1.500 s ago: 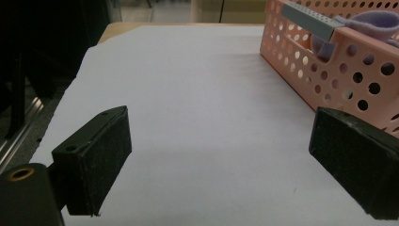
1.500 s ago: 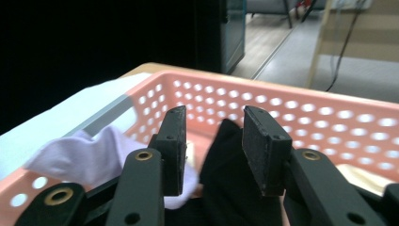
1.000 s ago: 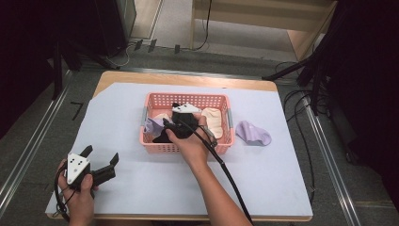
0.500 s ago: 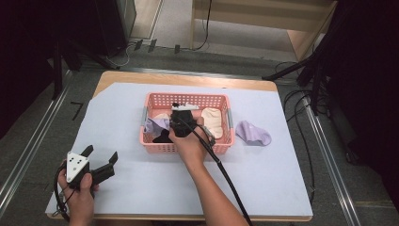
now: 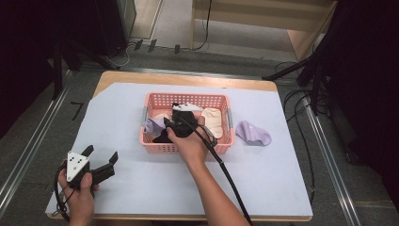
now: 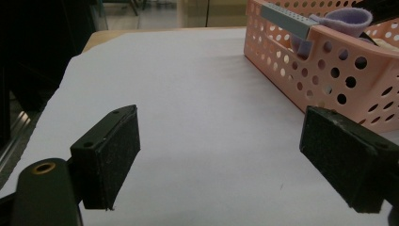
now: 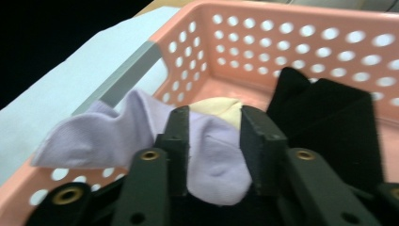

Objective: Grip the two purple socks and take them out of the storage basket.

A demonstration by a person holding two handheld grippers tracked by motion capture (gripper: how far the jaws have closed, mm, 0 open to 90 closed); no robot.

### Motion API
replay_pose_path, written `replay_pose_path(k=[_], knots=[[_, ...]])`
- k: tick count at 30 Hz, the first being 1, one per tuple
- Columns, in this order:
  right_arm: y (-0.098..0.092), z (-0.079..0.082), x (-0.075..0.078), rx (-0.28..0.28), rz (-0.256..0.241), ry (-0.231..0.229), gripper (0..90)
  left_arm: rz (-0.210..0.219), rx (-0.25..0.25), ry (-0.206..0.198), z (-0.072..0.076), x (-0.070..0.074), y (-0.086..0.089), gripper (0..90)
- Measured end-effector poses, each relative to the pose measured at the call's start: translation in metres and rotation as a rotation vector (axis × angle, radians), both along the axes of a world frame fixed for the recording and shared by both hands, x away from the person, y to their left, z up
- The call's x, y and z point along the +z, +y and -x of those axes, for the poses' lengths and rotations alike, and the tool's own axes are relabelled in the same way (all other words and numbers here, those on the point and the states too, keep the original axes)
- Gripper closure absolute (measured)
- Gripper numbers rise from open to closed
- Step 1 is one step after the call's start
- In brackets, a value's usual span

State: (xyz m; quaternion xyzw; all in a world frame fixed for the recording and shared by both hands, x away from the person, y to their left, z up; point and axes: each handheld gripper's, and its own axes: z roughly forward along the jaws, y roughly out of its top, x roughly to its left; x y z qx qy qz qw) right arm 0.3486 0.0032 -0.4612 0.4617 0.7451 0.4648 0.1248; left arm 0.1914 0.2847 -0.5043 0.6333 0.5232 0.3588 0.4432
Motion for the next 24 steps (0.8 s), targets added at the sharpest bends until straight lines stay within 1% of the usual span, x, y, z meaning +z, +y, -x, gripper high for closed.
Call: replay_pose_path(k=[1, 2, 4, 6, 7, 8, 9, 10, 11, 13, 14, 15, 17, 18, 21, 22, 23, 24], knots=[[0.003, 0.0, -0.001, 0.015, 0.02, 0.011, 59.1, 0.0, 0.001, -0.001, 0.0, 0.0, 0.0, 13.8], [0.003, 0.0, -0.001, 0.015, 0.02, 0.011, 59.1, -0.001, 0.002, 0.0, 0.0, 0.0, -0.001, 13.8], [0.007, -0.001, -0.002, 0.032, 0.051, 0.04, 55.1, -0.004, 0.004, 0.0, 0.0, 0.0, -0.001, 13.8], [0.014, -0.002, -0.003, 0.053, 0.114, 0.067, 51.4, -0.007, 0.007, 0.003, 0.0, 0.0, -0.001, 13.9], [0.017, -0.003, -0.004, 0.068, 0.162, 0.073, 49.4, -0.009, 0.005, 0.003, 0.0, 0.0, -0.001, 13.9], [0.021, -0.003, -0.005, 0.077, 0.197, 0.089, 48.2, -0.007, 0.007, 0.002, 0.0, 0.0, -0.001, 13.9], [0.025, -0.003, -0.005, 0.076, 0.23, 0.109, 48.4, -0.005, 0.005, -0.001, 0.0, 0.0, -0.001, 13.9], [0.028, -0.004, -0.005, 0.068, 0.258, 0.113, 48.0, -0.007, 0.004, 0.0, 0.0, 0.0, -0.001, 13.9], [0.03, -0.004, -0.006, 0.061, 0.273, 0.112, 49.1, -0.006, 0.003, 0.001, 0.0, 0.0, -0.001, 13.9], [0.032, -0.005, -0.005, 0.047, 0.28, 0.116, 54.1, -0.005, 0.001, 0.005, 0.0, 0.0, 0.0, 13.9], [0.032, -0.005, -0.005, 0.034, 0.286, 0.111, 59.6, -0.003, 0.001, 0.008, 0.0, 0.0, 0.0, 13.9], [0.032, -0.005, -0.004, 0.028, 0.286, 0.105, 66.6, 0.001, 0.001, 0.006, -0.001, 0.0, 0.0, 13.8], [0.031, -0.005, -0.003, 0.023, 0.271, 0.094, 81.3, 0.002, 0.002, 0.006, -0.001, 0.0, 0.0, 13.9], [0.03, -0.004, -0.002, 0.019, 0.249, 0.084, 85.8, 0.003, 0.001, 0.006, -0.001, 0.0, 0.0, 13.9], [0.024, -0.003, 0.0, 0.006, 0.181, 0.045, 88.1, 0.003, 0.002, 0.005, -0.001, 0.0, 0.0, 13.9], [0.018, 0.0, 0.003, -0.005, 0.118, -0.015, 88.4, 0.003, 0.002, 0.005, -0.001, 0.0, 0.0, 13.9], [0.018, 0.0, 0.003, -0.005, 0.118, -0.015, 88.4, 0.004, 0.001, 0.006, -0.001, 0.0, 0.0, 13.9], [0.015, 0.001, 0.005, -0.012, 0.091, -0.037, 88.4, 0.005, 0.002, 0.006, -0.001, 0.0, 0.0, 13.9]])
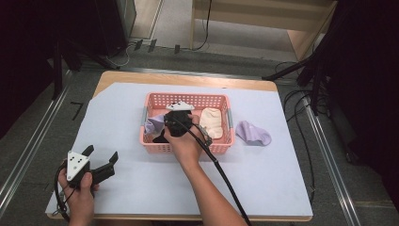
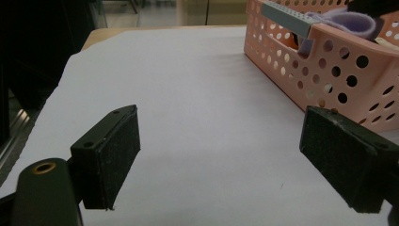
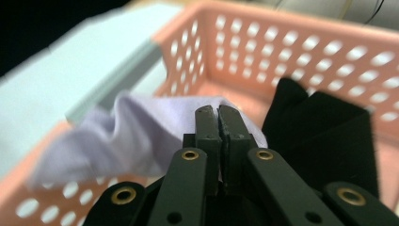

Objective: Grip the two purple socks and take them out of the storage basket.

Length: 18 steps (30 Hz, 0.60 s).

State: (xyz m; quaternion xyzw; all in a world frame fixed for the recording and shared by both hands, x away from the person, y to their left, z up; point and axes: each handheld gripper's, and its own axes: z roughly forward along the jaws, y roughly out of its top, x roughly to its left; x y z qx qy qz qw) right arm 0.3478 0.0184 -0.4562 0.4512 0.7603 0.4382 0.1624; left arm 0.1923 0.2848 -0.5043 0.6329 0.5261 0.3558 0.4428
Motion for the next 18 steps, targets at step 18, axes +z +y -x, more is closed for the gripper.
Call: replay_pose_path(k=[18], knots=[[-0.038, 0.017, 0.024, -0.031, -0.266, -0.291, 88.6, 0.001, 0.001, 0.003, 0.0, 0.0, 0.0, 13.8]])
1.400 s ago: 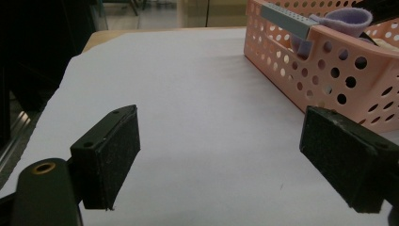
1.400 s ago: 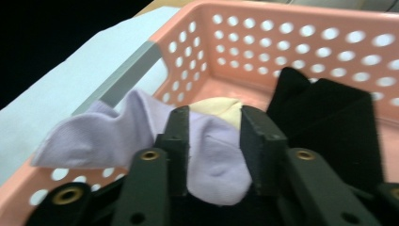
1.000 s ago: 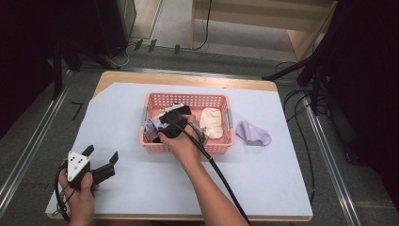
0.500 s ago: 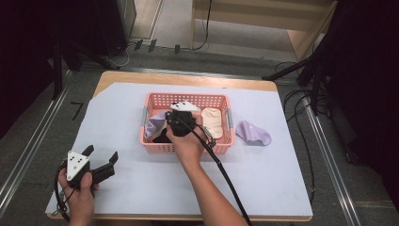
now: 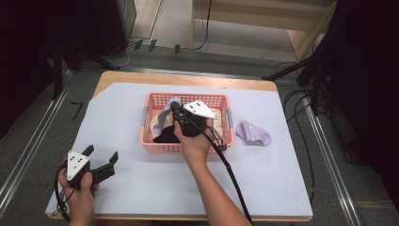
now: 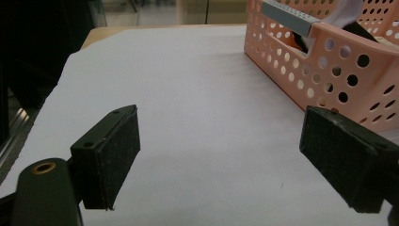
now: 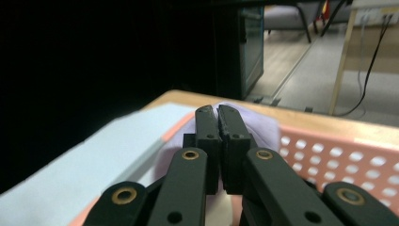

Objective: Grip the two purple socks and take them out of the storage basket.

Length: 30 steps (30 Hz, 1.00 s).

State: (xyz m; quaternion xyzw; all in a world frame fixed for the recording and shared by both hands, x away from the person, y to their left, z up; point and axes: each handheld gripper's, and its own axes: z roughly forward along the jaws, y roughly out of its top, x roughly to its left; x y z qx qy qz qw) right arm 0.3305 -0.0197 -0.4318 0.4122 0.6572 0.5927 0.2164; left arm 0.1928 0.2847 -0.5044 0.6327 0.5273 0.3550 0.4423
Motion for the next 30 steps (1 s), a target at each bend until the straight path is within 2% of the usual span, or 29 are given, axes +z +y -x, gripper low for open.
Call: replay_pose_path(k=[1, 2, 4, 7, 10, 12, 16, 19, 23, 24, 25, 27, 28, 30], knots=[[-0.005, 0.001, 0.006, -0.016, -0.018, -0.032, 88.6, 0.0, 0.0, 0.0, 0.0, 0.0, 0.0, 13.9], [-0.005, 0.001, 0.006, -0.016, -0.018, -0.032, 88.6, 0.0, 0.0, 0.0, 0.0, 0.0, 0.0, 13.9], [-0.012, 0.004, 0.013, -0.05, -0.017, -0.078, 88.6, 0.0, -0.001, -0.001, 0.0, 0.0, 0.0, 13.9], [-0.025, 0.005, 0.021, -0.112, 0.008, -0.134, 88.6, 0.0, 0.0, -0.001, 0.0, 0.0, 0.0, 13.9], [-0.038, 0.004, 0.022, -0.158, 0.021, -0.127, 88.4, -0.002, -0.001, 0.001, 0.0, 0.0, 0.0, 13.9], [-0.042, -0.002, 0.015, -0.154, 0.042, -0.071, 88.2, -0.008, -0.004, 0.006, 0.0, 0.0, 0.0, 13.9], [-0.039, -0.017, -0.007, -0.109, 0.118, 0.137, 83.3, -0.008, -0.003, 0.003, 0.0, 0.0, -0.001, 13.9], [-0.035, -0.024, -0.019, -0.098, 0.123, 0.272, 75.5, -0.007, -0.001, 0.003, 0.0, 0.0, -0.001, 13.9], [-0.035, -0.029, -0.024, -0.132, 0.126, 0.379, 60.3, -0.007, -0.004, 0.004, 0.0, 0.0, 0.0, 13.9], [-0.035, -0.031, -0.026, -0.129, 0.13, 0.421, 56.9, -0.007, -0.004, 0.004, 0.0, 0.0, 0.0, 13.9], [-0.036, -0.034, -0.028, -0.125, 0.147, 0.478, 54.5, -0.008, -0.004, 0.004, 0.0, 0.0, 0.0, 13.9], [-0.036, -0.037, -0.029, -0.135, 0.194, 0.517, 51.8, -0.007, -0.003, 0.004, 0.0, 0.0, 0.0, 13.9], [-0.037, -0.039, -0.031, -0.144, 0.227, 0.56, 51.1, -0.006, -0.003, 0.003, 0.0, 0.0, -0.001, 13.9], [-0.037, -0.04, -0.032, -0.146, 0.242, 0.57, 50.2, -0.008, -0.002, 0.003, 0.0, 0.0, -0.001, 13.9]])
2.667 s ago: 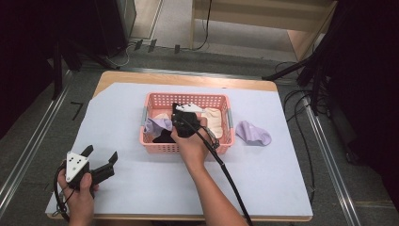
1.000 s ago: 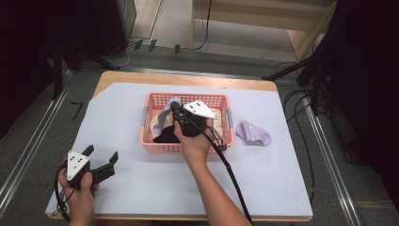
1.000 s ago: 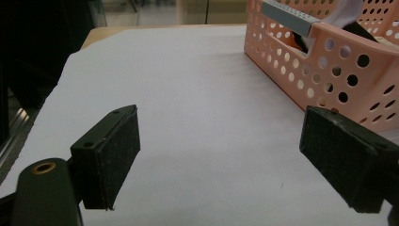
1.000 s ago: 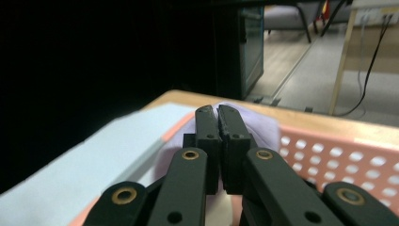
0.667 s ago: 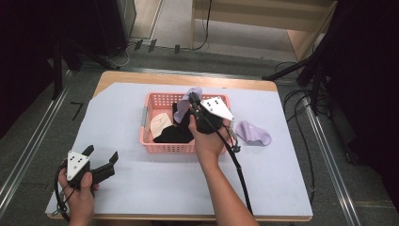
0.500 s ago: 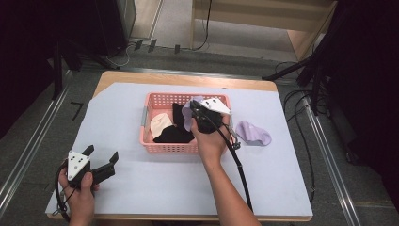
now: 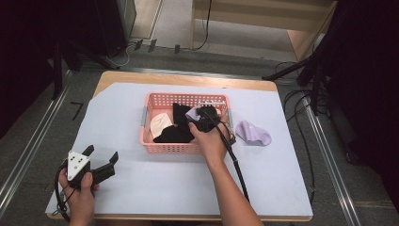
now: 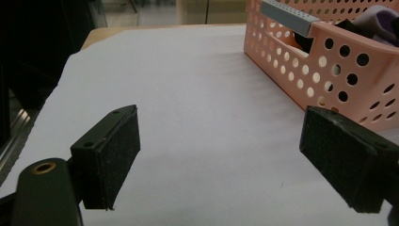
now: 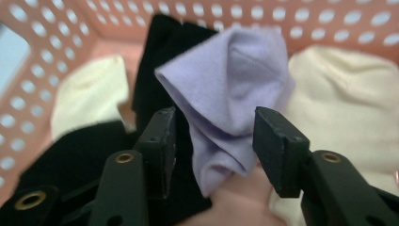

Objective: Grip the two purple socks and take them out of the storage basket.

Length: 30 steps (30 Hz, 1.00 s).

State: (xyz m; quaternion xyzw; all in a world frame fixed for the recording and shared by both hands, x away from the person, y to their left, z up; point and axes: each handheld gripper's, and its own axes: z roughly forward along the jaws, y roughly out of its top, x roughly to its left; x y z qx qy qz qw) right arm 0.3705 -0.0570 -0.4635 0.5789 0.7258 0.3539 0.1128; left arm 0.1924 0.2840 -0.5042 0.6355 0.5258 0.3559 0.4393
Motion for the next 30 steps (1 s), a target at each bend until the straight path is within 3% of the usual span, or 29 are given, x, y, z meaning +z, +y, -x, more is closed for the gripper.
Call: replay_pose_path(k=[3, 6, 10, 13, 17, 22, 27, 30], knots=[[0.002, -0.004, -0.003, 0.033, 0.045, 0.072, 49.6, -0.002, 0.001, 0.002, 0.0, 0.0, 0.0, 13.9], [0.004, -0.007, -0.006, 0.037, 0.081, 0.129, 56.1, -0.003, 0.003, -0.001, 0.0, 0.0, -0.001, 13.9], [0.004, -0.01, -0.007, 0.022, 0.156, 0.166, 69.6, -0.002, 0.003, -0.002, 0.0, 0.0, -0.001, 13.9], [0.003, -0.009, -0.007, 0.027, 0.153, 0.16, 83.4, -0.002, 0.001, 0.0, 0.0, 0.0, 0.0, 13.9], [-0.001, -0.004, -0.004, 0.01, 0.134, 0.078, 86.1, 0.001, -0.001, -0.003, 0.0, 0.0, 0.0, 13.9], [-0.006, 0.007, 0.0, 0.021, 0.116, -0.087, 86.7, 0.001, -0.001, 0.0, 0.0, 0.0, 0.0, 13.9], [-0.014, 0.018, 0.005, 0.019, 0.049, -0.241, 86.7, -0.003, 0.0, 0.001, 0.0, 0.0, 0.0, 13.9], [-0.02, 0.023, 0.007, 0.02, 0.021, -0.31, 86.7, -0.004, 0.0, -0.002, 0.0, 0.0, -0.001, 13.9]])
